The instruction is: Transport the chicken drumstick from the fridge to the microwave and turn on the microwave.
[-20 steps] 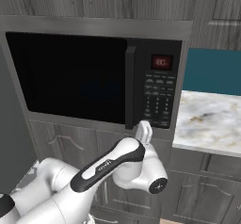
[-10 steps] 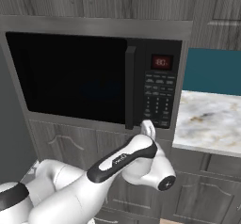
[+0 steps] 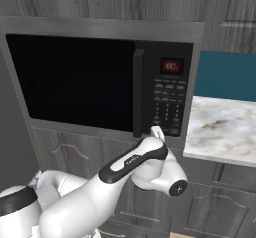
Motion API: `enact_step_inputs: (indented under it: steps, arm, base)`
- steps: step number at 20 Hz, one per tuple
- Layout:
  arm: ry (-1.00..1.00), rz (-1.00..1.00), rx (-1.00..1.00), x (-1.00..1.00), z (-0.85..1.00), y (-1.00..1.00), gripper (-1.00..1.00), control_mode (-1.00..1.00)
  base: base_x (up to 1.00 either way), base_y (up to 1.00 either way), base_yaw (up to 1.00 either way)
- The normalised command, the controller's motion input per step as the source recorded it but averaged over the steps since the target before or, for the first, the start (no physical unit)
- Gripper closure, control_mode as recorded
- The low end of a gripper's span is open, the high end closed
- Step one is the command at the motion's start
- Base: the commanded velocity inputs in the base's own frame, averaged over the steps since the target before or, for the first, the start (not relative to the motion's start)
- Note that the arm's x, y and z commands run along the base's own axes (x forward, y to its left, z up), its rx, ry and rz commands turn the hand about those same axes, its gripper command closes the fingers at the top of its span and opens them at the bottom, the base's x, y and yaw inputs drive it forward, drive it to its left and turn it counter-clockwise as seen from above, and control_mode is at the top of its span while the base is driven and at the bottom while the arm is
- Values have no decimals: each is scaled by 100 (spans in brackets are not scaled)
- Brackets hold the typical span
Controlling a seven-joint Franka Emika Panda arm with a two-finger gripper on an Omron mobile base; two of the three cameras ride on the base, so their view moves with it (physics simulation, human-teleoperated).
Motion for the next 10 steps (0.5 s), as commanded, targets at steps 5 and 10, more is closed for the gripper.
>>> enact_step_inputs:
  steps: [5,10]
  arm:
    - [2,-7,0,19,-14,-4,-100,-100]
    - [3,-8,0,14,-1,-9,-100,-100]
  base:
    - [0,0,0]
    - [0,0,0]
